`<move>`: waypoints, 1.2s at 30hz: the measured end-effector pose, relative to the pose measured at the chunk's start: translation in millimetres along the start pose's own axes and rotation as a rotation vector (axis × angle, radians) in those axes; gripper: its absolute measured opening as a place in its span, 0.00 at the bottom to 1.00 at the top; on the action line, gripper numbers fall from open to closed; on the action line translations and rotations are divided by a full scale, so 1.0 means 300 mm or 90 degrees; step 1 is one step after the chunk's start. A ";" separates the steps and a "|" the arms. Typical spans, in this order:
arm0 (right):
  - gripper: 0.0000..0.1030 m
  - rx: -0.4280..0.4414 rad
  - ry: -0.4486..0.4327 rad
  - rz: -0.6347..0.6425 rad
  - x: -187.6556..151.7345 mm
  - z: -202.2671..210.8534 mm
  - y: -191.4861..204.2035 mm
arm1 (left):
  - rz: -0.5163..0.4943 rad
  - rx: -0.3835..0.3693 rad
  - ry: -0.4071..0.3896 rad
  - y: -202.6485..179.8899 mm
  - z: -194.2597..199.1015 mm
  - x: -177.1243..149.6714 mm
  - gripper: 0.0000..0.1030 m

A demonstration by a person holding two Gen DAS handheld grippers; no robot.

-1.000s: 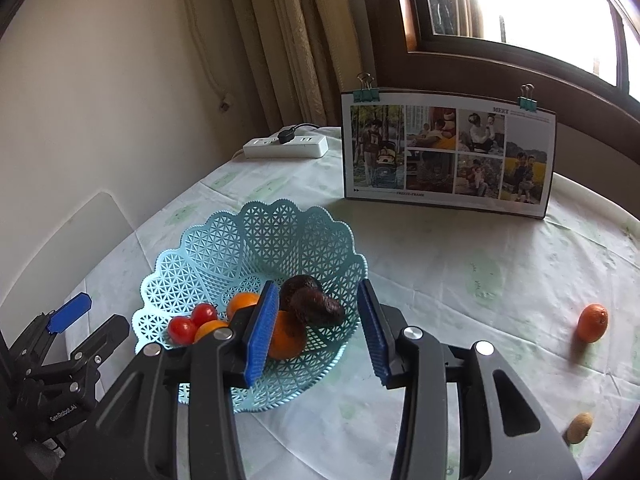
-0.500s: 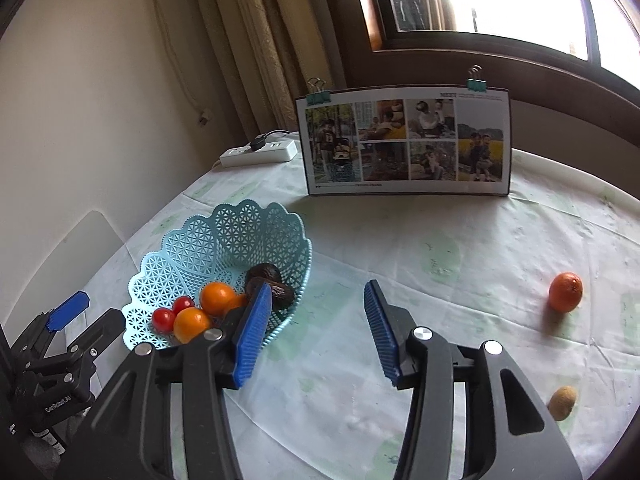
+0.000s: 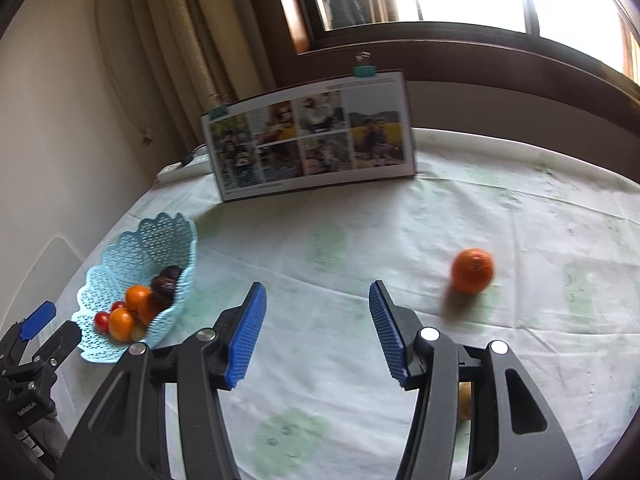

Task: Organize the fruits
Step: 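Move the right tool to the orange on the table and grasp it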

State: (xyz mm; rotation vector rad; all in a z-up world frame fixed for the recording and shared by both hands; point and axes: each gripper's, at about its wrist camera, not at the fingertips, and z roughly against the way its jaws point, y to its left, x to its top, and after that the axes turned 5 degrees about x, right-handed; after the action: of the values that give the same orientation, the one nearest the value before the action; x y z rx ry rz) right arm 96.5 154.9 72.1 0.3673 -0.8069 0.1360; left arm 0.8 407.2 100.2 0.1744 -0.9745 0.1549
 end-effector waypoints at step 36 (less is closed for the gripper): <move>0.38 -0.068 0.111 -0.056 0.091 -0.235 -0.401 | -0.107 -0.051 0.031 -0.338 -0.056 0.005 0.97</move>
State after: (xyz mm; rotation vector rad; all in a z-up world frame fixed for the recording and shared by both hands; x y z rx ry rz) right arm 194.0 68.8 15.2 0.2847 -0.6223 0.0409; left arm 36.4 311.9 84.5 0.1767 -0.9121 -0.0337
